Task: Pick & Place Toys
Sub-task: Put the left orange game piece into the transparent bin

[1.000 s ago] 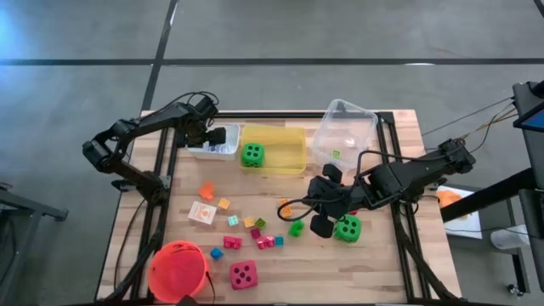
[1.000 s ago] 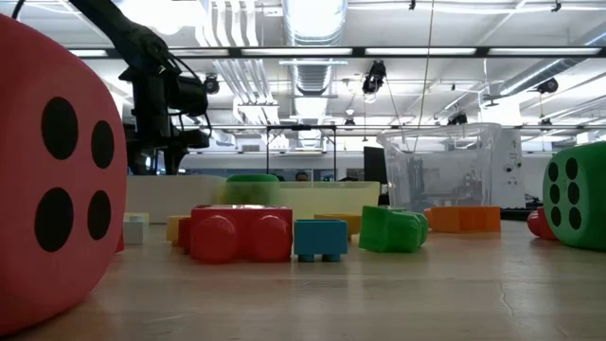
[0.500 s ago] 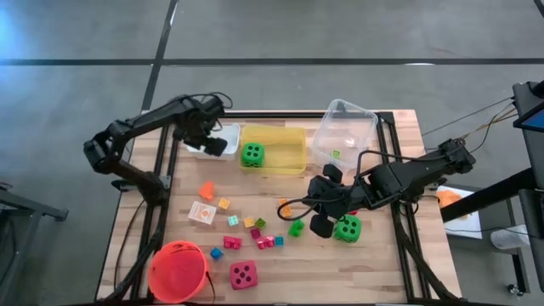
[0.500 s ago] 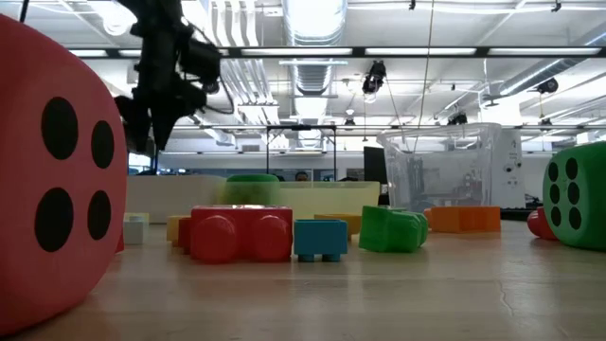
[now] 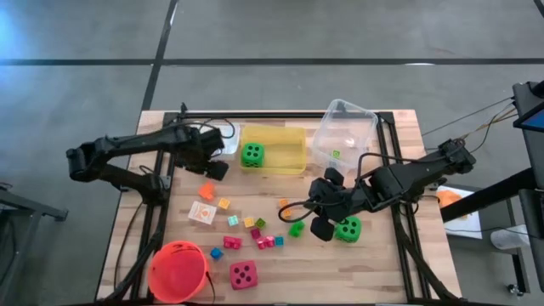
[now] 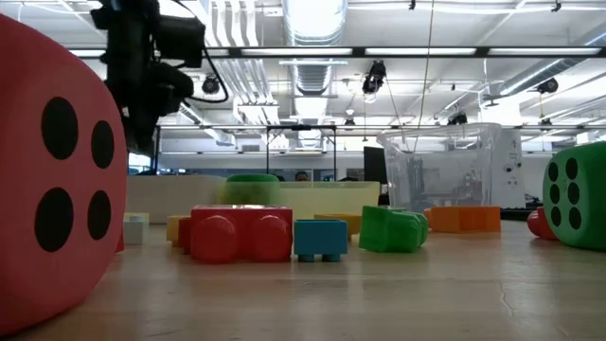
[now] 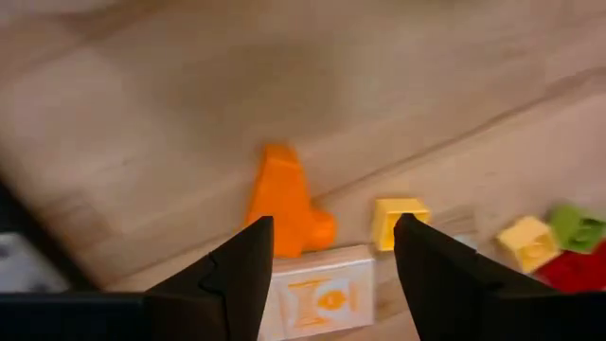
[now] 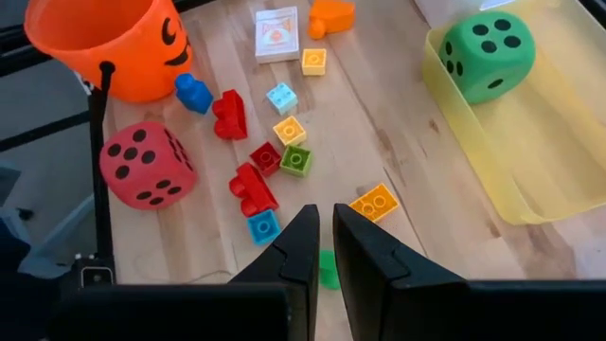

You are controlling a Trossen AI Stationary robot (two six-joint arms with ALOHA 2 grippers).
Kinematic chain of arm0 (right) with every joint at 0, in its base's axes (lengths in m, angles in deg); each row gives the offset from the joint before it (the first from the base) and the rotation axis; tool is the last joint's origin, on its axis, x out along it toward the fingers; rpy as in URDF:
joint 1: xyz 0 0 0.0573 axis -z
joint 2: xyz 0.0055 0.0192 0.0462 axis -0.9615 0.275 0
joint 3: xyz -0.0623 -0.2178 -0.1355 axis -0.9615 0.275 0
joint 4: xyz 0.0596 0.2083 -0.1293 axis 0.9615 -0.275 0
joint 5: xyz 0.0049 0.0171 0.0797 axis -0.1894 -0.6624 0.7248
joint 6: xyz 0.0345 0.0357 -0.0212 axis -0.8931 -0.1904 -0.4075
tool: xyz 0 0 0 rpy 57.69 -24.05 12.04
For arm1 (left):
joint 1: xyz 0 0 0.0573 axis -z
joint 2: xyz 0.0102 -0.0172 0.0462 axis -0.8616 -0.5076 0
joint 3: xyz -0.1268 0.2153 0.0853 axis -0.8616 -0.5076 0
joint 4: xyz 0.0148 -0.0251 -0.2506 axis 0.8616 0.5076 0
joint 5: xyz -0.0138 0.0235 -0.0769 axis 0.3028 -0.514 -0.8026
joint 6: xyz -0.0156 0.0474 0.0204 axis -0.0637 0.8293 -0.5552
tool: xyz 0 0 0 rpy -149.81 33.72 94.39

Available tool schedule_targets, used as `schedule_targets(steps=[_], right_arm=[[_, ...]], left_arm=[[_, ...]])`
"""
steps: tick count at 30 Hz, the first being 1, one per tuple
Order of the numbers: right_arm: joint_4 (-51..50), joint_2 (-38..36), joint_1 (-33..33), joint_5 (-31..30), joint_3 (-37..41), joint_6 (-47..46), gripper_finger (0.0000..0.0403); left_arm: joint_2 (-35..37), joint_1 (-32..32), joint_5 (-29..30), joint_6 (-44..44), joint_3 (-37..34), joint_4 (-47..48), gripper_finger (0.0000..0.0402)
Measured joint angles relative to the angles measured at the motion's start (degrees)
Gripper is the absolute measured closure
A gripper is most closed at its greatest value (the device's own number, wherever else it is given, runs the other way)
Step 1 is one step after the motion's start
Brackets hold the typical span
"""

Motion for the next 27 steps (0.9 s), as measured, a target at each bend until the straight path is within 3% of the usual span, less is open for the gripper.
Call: schedule_targets(steps=[8, 13, 18, 27], right_arm=[[0.01, 0.00, 0.02, 0.29, 0.07, -1.00, 0.0371], [0.04, 0.00, 0.02, 0.59, 0.07, -1.01, 0.0371], [0.15, 0.00, 0.02, 0.59, 0.09, -1.04, 0.0371], [0.11, 0.00, 0.02, 0.64, 0.09, -2.12, 0.0371]], left_arm=[[0.07, 0.45, 2.07, -1.95, -9.33, -3.63, 0.0193], [-0.16, 0.50, 4.34, -0.58, -10.57, -8.38, 0.0193], [-1.99, 0.67, 1.39, 3.18, -11.76, -10.14, 0.0193], [-5.06, 1.15, 1.29, 7.27, -11.80, -11.90, 0.0193]])
